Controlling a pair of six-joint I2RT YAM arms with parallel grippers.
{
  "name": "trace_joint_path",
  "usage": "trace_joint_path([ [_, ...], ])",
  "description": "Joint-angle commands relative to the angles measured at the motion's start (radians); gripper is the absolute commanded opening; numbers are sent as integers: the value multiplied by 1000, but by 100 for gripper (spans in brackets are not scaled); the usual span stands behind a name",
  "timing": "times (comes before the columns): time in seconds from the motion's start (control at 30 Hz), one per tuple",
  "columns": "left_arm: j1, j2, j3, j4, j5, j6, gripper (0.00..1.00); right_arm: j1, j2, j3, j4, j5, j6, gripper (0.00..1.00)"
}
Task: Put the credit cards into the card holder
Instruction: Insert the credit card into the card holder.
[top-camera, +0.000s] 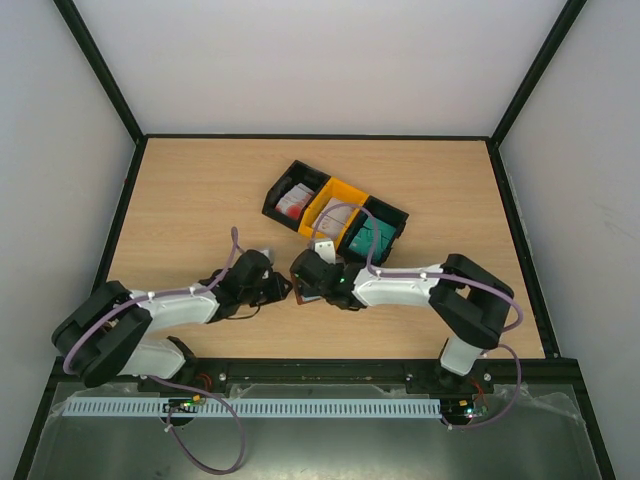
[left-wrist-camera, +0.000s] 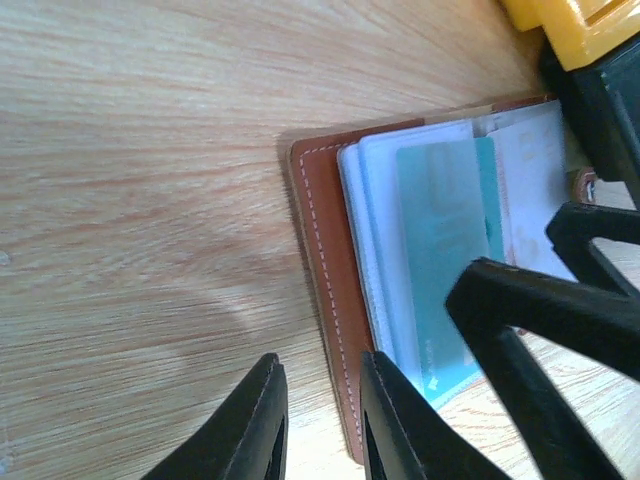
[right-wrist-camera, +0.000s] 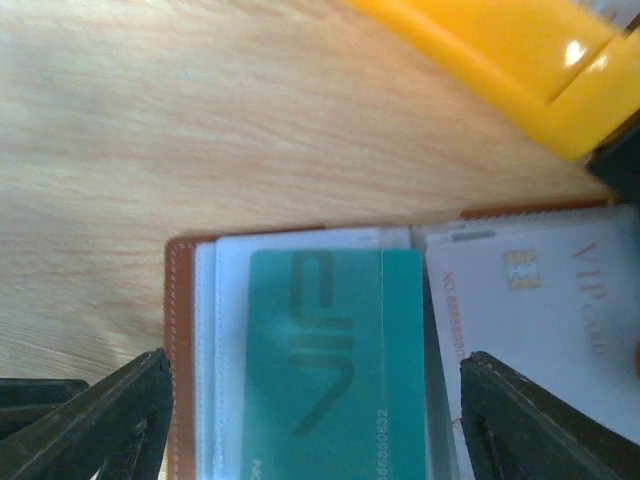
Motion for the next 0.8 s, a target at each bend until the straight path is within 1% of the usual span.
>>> trace_joint_path([
  [0.0,-3,-36,29,-7,-37,3,23,-11,-65,0,-17,76,38,76],
  [0.17,-3,-12,33,20,-25,-6,23,-46,-55,-21,10,37,60,75],
  [0.3,-3,27,36,53,-3,-19,23,-82,-25,-46,52,-41,58,72],
  [0.43,-3,62,43,73,5,-23,23,-92,4,-50,91,-126,24,66],
  [0.63,-3,130,76,79,-7,-33,21,-92,51,-20,84,-166,-6,48],
  [0.77,-3,174,96,86,-10,-38,18,-93,52,-12,78,-176,-21,41],
])
